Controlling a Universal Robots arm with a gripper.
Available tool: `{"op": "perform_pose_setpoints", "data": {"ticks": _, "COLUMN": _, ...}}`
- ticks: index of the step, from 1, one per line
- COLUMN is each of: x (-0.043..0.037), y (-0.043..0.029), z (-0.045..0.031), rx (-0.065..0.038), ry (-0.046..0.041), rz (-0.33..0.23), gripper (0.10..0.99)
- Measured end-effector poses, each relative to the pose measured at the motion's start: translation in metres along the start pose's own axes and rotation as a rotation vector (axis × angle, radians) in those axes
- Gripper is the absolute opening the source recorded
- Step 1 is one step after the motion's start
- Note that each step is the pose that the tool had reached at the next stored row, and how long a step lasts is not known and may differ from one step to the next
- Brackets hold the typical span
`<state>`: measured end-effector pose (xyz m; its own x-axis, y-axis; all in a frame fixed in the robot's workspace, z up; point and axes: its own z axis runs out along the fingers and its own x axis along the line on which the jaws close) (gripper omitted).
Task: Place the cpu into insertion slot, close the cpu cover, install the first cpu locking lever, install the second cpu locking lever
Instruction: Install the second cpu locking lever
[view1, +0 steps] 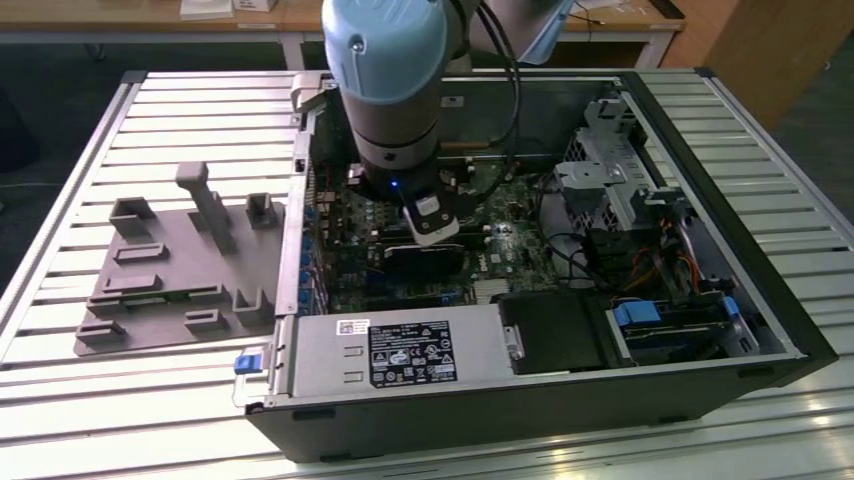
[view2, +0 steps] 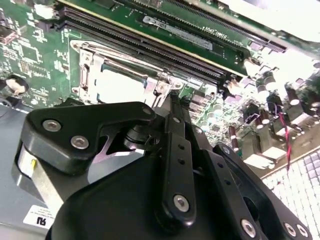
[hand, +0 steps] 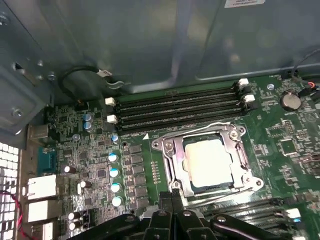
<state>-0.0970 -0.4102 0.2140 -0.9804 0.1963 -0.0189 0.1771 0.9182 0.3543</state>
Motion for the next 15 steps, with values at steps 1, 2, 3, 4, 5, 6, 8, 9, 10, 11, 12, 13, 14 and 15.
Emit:
{"op": "perform_pose_setpoints", "data": {"ticks": 1, "x": -0.0001, "y": 0.0004, "z": -0.0012, "rx": 0.011, "ry": -0.0021, "rz": 0.000, "gripper": 0.106}}
{"op": "perform_pose_setpoints", "data": {"ticks": 2, "x": -0.0003, "y": 0.0008, "z": -0.0021, "rx": 0.024, "ry": -0.0050, "rz": 0.000, "gripper": 0.106}}
{"op": "perform_pose_setpoints", "data": {"ticks": 3, "x": -0.0007, "y": 0.0011, "z": -0.0027, "rx": 0.039, "ry": -0.0082, "rz": 0.000, "gripper": 0.106}}
{"op": "perform_pose_setpoints", "data": {"ticks": 4, "x": -0.0012, "y": 0.0013, "z": -0.0032, "rx": 0.055, "ry": -0.0118, "rz": 0.001, "gripper": 0.106}}
{"op": "perform_pose_setpoints", "data": {"ticks": 5, "x": -0.0021, "y": 0.0016, "z": -0.0035, "rx": 0.071, "ry": -0.0155, "rz": 0.001, "gripper": 0.106}}
{"op": "perform_pose_setpoints", "data": {"ticks": 6, "x": -0.0032, "y": 0.0019, "z": -0.0036, "rx": 0.086, "ry": -0.0187, "rz": 0.002, "gripper": 0.106}}
{"op": "perform_pose_setpoints", "data": {"ticks": 8, "x": -0.0063, "y": 0.0025, "z": -0.0033, "rx": 0.104, "ry": -0.0227, "rz": 0.003, "gripper": 0.106}}
{"op": "perform_pose_setpoints", "data": {"ticks": 9, "x": -0.0085, "y": 0.0029, "z": -0.0032, "rx": 0.106, "ry": -0.0233, "rz": 0.003, "gripper": 0.106}}
{"op": "perform_pose_setpoints", "data": {"ticks": 10, "x": -0.0106, "y": 0.0033, "z": -0.0029, "rx": 0.106, "ry": -0.0236, "rz": 0.004, "gripper": 0.106}}
{"op": "perform_pose_setpoints", "data": {"ticks": 11, "x": -0.0129, "y": 0.0038, "z": -0.0027, "rx": 0.106, "ry": -0.0236, "rz": 0.004, "gripper": 0.106}}
{"op": "perform_pose_setpoints", "data": {"ticks": 12, "x": -0.0151, "y": 0.0044, "z": -0.0025, "rx": 0.107, "ry": -0.0237, "rz": 0.004, "gripper": 0.106}}
{"op": "perform_pose_setpoints", "data": {"ticks": 13, "x": -0.0172, "y": 0.0050, "z": -0.0022, "rx": 0.107, "ry": -0.0236, "rz": 0.004, "gripper": 0.106}}
{"op": "perform_pose_setpoints", "data": {"ticks": 14, "x": -0.0193, "y": 0.0058, "z": -0.0019, "rx": 0.107, "ry": -0.0237, "rz": 0.004, "gripper": 0.106}}
{"op": "perform_pose_setpoints", "data": {"ticks": 15, "x": -0.0213, "y": 0.0068, "z": -0.0015, "rx": 0.107, "ry": -0.0237, "rz": 0.004, "gripper": 0.106}}
